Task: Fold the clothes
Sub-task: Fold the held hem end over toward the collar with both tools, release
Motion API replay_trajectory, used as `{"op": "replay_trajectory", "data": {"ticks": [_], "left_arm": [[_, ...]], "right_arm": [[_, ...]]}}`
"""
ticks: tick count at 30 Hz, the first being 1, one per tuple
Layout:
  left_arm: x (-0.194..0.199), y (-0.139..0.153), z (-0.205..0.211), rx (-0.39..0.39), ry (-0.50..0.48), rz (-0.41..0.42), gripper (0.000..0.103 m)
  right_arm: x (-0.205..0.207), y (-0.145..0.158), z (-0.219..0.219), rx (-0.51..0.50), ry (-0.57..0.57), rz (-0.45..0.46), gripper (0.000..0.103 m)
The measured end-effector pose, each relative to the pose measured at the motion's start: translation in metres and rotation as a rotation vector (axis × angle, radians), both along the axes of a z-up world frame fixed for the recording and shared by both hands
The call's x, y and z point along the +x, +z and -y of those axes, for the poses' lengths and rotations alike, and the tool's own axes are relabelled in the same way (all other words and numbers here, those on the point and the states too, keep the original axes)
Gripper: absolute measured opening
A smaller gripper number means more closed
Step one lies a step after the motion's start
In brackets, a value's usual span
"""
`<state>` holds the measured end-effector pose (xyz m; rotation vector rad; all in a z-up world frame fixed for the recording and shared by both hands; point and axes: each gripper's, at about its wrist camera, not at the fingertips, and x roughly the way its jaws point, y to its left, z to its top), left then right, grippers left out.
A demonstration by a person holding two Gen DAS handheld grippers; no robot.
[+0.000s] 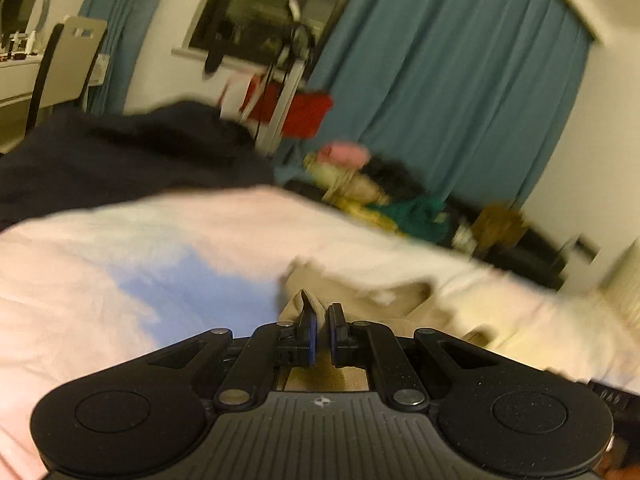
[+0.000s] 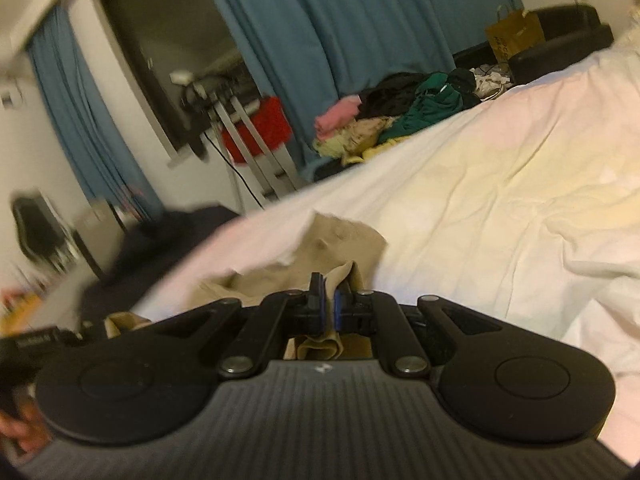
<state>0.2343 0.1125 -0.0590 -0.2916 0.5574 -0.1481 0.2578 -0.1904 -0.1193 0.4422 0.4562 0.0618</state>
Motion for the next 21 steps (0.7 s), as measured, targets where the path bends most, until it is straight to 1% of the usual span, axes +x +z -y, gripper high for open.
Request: {"op": "replay_trajectory", "data": {"ticks": [2,5,6,8,9,11,12,13,14,15,16,17,18,20,21], "left_arm": [[0.019,-0.027,0.007,0.053,-0.001,-0.042,0.007],[0.038,-0.055,0.013,0.098,-0.020,-0.098,0.008],[0.042,-0.060,0.015,0.106,-0.023,-0.113,0.010],[0.049,-0.063,0.018,0.118,-0.027,-0.117,0.010],[0.050,-0.063,0.019,0.123,-0.029,-0.117,0.012],[0.045,-0.061,0.017,0.121,-0.040,-0.116,0.023],[0.040,-0.058,0.016,0.122,-0.044,-0.116,0.037],[0.036,-0.054,0.017,0.125,-0.049,-0.116,0.053],[0.031,-0.050,0.019,0.133,-0.054,-0.104,0.059],[0.027,-0.046,0.021,0.143,-0.059,-0.088,0.066],[0.020,-0.040,0.025,0.161,-0.063,-0.067,0.076],[0.012,-0.033,0.028,0.182,-0.067,-0.044,0.081],[0.002,-0.026,0.032,0.201,-0.069,-0.024,0.088],[-0.020,-0.012,0.037,0.210,-0.080,0.016,0.090],[-0.032,-0.006,0.038,0.206,-0.088,0.029,0.093]], "right_arm": [[0.016,-0.023,-0.006,-0.039,0.007,-0.051,0.007],[0.032,-0.049,-0.011,-0.060,0.015,-0.114,0.008],[0.033,-0.052,-0.013,-0.061,0.017,-0.122,0.009],[0.035,-0.058,-0.015,-0.063,0.020,-0.139,0.009],[0.034,-0.058,-0.016,-0.065,0.018,-0.145,0.009],[0.031,-0.052,-0.015,-0.067,0.004,-0.153,0.010],[0.030,-0.049,-0.014,-0.066,-0.004,-0.158,0.012],[0.026,-0.045,-0.013,-0.070,-0.011,-0.158,0.013],[0.021,-0.040,-0.013,-0.080,-0.018,-0.154,0.020],[0.015,-0.035,-0.014,-0.090,-0.024,-0.150,0.043],[0.008,-0.029,-0.014,-0.096,-0.025,-0.141,0.059],[0.000,-0.023,-0.016,-0.100,-0.021,-0.126,0.084],[-0.009,-0.017,-0.017,-0.103,-0.016,-0.111,0.086],[-0.026,-0.004,-0.019,-0.111,-0.007,-0.082,0.086],[-0.034,0.002,-0.020,-0.115,-0.003,-0.067,0.086]]}}
